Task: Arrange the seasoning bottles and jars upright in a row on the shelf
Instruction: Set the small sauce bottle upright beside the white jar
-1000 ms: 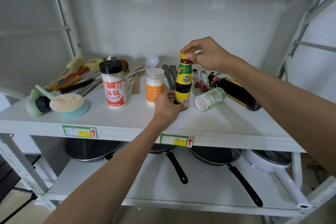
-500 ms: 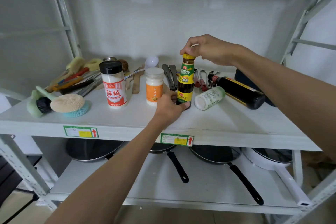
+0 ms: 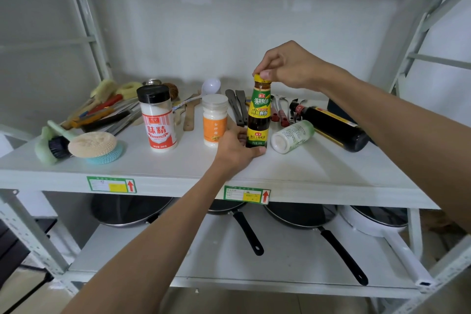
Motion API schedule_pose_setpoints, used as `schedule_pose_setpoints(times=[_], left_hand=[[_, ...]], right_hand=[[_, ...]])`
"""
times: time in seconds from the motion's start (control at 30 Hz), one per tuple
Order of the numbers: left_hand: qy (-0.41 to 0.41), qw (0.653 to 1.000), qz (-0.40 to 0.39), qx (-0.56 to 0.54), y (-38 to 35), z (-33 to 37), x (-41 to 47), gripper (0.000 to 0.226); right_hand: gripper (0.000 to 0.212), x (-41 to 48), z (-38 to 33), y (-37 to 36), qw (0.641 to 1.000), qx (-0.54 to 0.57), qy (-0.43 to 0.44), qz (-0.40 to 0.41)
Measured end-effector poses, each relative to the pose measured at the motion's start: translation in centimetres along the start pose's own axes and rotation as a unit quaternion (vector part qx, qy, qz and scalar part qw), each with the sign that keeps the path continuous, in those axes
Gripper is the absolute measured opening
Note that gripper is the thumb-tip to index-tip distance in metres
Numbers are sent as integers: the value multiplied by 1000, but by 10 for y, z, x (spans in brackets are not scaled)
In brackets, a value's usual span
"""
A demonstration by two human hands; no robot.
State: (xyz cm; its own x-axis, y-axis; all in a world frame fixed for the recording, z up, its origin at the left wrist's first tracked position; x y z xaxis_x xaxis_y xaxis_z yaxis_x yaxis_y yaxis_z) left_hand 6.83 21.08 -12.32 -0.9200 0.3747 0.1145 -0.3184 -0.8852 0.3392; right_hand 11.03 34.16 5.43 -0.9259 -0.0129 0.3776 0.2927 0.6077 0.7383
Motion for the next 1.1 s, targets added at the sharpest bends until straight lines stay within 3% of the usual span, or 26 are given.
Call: schedule_pose_setpoints(times=[0.57,0.67,0.77,0.83,0.93,1.0,1.1], left_hand=[[1,1000,13,13,-2,0,1,67],[3,999,27,-19,1,4,-4,74],[-53,988,110,-92,10,18,-20,71],[-184,967,169,-44,14,33,-41,55],[-340,928,117,99,-2,53,-69,36],[-324,926,59,182,-21,58,-72,40],[-248,938,44,239,-47,61,-63,57]], right_hand=[[23,-2,0,-8,1000,1,13,6],[24,-7,9,-5,997,32,12,65],[18,-16,34,4,983,67,-34,169],[19,-24,54,6,977,45,-87,191],[19,-41,83,5,970,-52,-177,158],[23,-51,99,0,963,-84,-217,134],[28,-61,112,-13,958,-82,-258,94]])
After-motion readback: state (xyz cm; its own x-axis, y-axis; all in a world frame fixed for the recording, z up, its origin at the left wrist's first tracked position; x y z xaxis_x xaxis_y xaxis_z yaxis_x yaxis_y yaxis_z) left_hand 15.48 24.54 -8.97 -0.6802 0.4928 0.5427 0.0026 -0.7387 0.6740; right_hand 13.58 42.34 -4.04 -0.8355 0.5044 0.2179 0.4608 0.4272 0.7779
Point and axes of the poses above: each hand's wrist, its own x-axis towards the middle knuckle, its own y-axis out of the back of the hand, z = x × y, the point moved 3 cm from there along x, towards the middle knuckle, and after that the axes turned 5 degrees about y, right-handed, at the moved point
